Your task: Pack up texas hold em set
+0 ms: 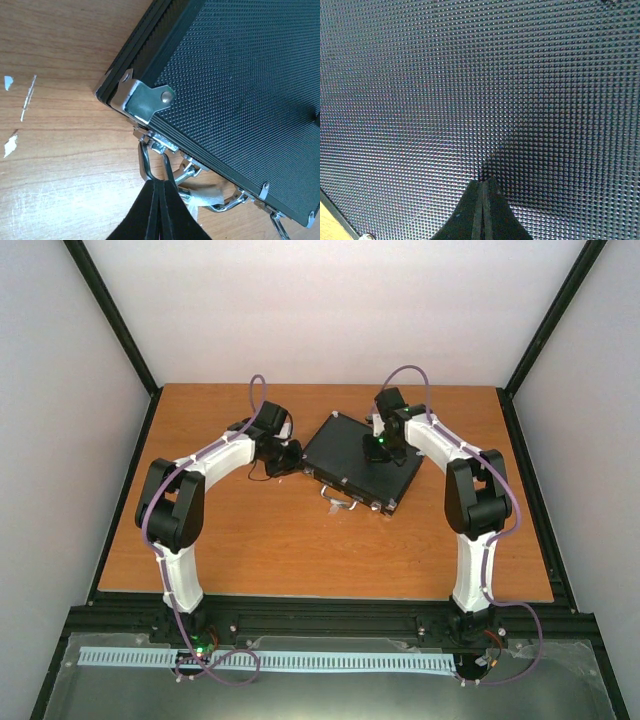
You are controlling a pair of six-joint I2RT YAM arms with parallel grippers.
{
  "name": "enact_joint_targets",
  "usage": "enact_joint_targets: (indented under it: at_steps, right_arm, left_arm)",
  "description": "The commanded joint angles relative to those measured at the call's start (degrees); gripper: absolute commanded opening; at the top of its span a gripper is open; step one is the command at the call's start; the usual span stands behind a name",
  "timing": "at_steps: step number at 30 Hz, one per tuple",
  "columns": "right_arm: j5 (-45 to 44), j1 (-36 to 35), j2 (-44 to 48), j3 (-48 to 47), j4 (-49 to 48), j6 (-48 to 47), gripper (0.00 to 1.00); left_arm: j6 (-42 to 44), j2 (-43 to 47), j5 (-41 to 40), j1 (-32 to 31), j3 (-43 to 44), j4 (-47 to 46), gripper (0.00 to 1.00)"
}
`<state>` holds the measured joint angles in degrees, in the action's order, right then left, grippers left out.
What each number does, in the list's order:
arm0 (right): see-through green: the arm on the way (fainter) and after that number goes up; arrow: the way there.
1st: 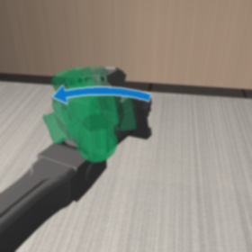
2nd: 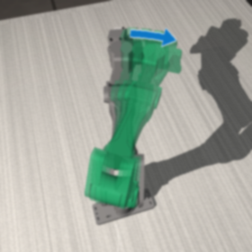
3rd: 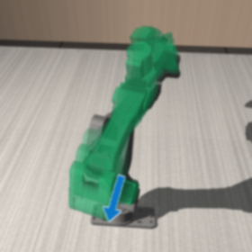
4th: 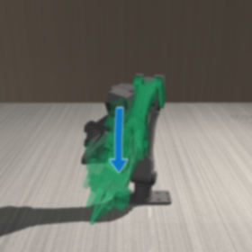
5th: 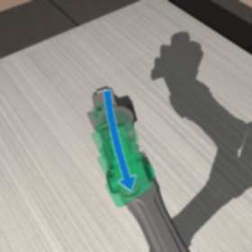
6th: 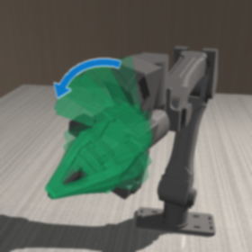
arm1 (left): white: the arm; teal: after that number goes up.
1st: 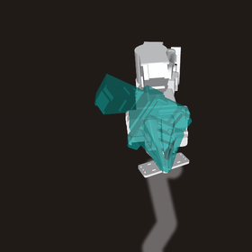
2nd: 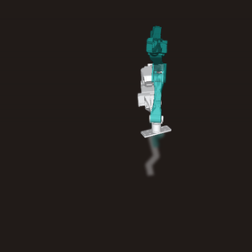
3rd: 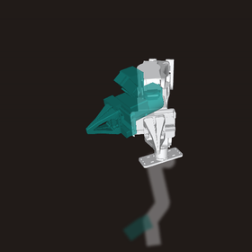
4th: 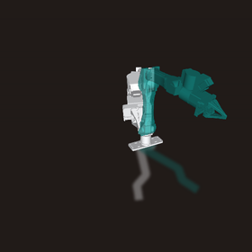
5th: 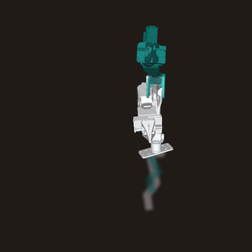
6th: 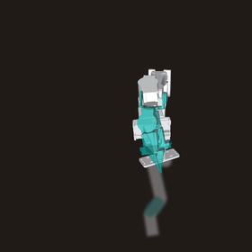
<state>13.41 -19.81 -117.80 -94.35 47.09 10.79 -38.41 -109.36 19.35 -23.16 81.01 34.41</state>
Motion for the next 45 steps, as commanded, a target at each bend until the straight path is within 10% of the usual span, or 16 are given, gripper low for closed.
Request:
enact_joint_targets:
  at_steps: [1,45]
  right_arm:
    - [0.09,-0.05,-3.32,3.46,3.12,0.42,0.03]
    - [0.07,0.05,-5.38,2.57,3.63,0.38,0.03]
  left_arm:
    - [-0.87,-0.28,1.76,0.31,-1.25,-0.61,0.01]
    - [6.74,-2.05,12.35,0.39,1.55,0.78,0.01]
